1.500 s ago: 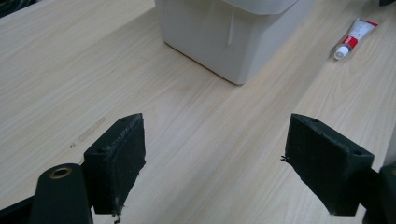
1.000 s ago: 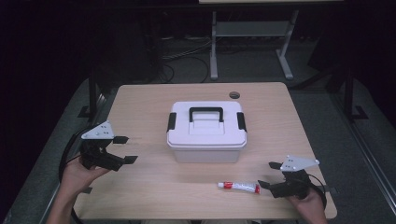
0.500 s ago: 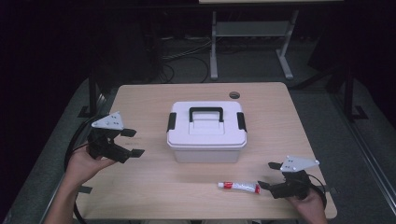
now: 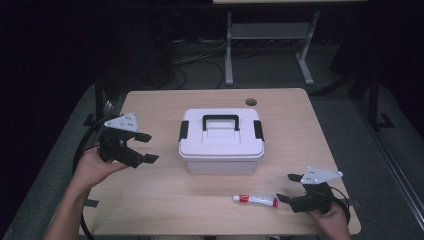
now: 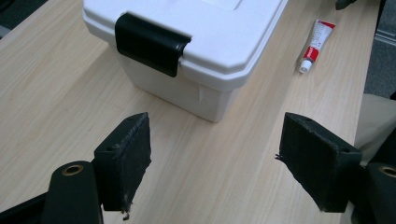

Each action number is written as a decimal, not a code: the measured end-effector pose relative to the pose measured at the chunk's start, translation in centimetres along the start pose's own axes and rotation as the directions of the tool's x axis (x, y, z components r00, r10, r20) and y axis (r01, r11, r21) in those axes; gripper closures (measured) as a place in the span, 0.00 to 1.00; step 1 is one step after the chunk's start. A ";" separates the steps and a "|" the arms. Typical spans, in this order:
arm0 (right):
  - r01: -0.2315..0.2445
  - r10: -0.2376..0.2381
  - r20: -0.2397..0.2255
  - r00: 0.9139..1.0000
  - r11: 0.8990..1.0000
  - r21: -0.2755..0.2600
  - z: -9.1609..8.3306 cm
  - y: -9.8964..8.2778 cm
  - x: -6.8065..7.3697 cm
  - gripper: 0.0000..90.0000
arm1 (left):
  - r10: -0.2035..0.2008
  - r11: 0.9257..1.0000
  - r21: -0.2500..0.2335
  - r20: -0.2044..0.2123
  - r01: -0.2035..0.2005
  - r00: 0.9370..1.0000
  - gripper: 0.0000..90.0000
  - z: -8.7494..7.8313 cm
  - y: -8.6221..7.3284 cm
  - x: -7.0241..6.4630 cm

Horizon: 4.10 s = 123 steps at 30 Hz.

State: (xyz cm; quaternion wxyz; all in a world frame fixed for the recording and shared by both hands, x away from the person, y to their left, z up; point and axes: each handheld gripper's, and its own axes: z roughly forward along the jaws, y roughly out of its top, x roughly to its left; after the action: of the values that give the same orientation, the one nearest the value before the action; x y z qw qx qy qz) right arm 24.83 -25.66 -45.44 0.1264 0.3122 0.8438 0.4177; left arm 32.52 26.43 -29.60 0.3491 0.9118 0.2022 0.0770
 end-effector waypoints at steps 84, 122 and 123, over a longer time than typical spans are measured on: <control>-0.029 0.028 -0.027 0.999 1.000 -0.009 -0.3 -0.4 -0.7 0.22 | 0.162 0.967 0.149 0.265 -0.206 0.951 0.39 9.9 16.8 5.2; -0.040 0.039 -0.028 0.999 0.999 -0.010 -0.3 -0.5 -0.8 0.23 | 0.184 0.936 0.212 0.388 -0.282 0.903 0.85 14.6 18.6 4.7; -0.040 0.039 -0.028 0.999 0.999 -0.009 -0.3 -0.5 -0.8 0.23 | 0.190 0.933 0.215 0.389 -0.289 0.902 0.87 14.7 18.6 4.6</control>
State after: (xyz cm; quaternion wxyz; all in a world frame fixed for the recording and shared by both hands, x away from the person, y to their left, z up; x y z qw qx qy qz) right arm 25.07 -26.59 -45.66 0.1080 0.3224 0.8371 0.4286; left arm 46.71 6.92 -28.17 0.2419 0.9668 0.0282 -0.0771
